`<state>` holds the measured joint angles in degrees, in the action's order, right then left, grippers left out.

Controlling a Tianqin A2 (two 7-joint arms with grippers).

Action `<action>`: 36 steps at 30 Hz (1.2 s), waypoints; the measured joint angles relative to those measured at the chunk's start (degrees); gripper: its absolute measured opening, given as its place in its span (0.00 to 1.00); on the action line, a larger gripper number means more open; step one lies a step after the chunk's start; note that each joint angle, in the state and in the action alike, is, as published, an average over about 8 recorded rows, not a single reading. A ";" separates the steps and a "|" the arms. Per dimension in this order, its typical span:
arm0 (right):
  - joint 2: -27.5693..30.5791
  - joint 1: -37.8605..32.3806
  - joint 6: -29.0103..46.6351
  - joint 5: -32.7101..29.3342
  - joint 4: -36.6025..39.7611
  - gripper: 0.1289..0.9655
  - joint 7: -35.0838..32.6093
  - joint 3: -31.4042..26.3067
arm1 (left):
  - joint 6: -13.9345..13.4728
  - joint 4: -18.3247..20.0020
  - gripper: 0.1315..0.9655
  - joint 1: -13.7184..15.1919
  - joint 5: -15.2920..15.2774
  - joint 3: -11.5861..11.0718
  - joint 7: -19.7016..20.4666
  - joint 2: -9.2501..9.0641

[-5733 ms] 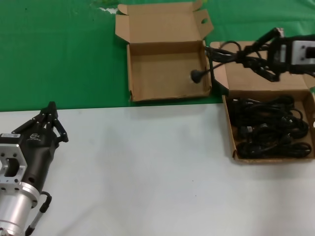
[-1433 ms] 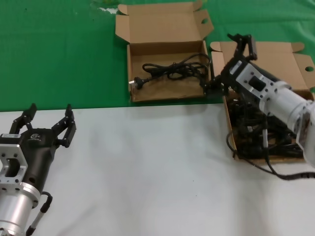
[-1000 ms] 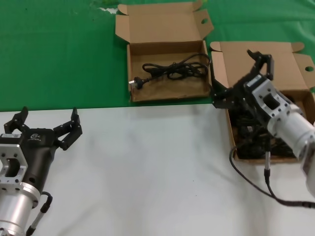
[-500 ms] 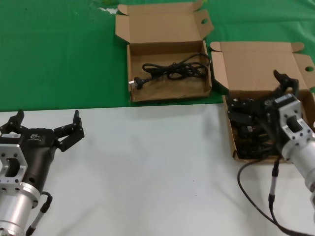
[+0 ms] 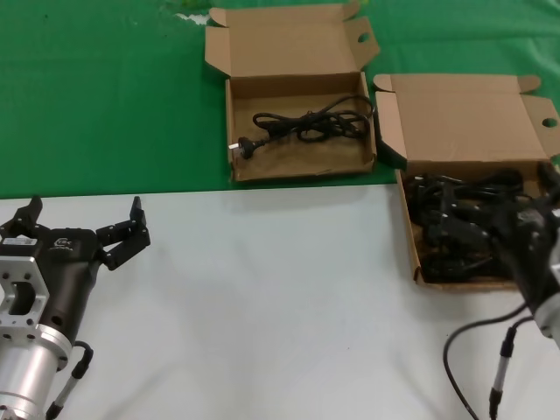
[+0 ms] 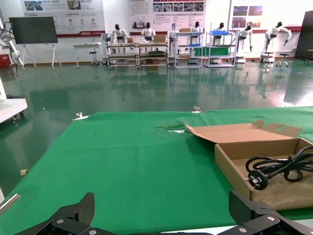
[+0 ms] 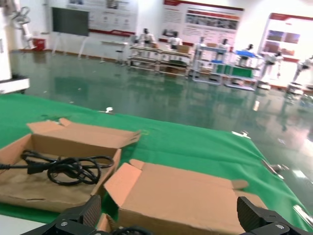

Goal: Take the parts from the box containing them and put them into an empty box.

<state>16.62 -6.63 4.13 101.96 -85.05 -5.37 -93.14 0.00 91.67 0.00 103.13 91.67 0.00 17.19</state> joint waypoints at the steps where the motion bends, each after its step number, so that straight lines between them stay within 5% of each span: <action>1: 0.07 0.87 -0.54 0.15 -0.87 1.00 0.70 0.19 | 0.00 0.00 1.00 0.00 0.00 0.00 0.00 0.00; 36: 0.38 4.38 -2.74 0.78 -4.38 1.00 3.56 0.97 | 0.00 0.00 1.00 0.00 0.00 0.00 0.00 0.00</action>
<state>17.00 -2.25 1.39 102.74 -89.43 -1.80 -92.17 0.00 91.67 0.00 103.13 91.67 0.00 17.19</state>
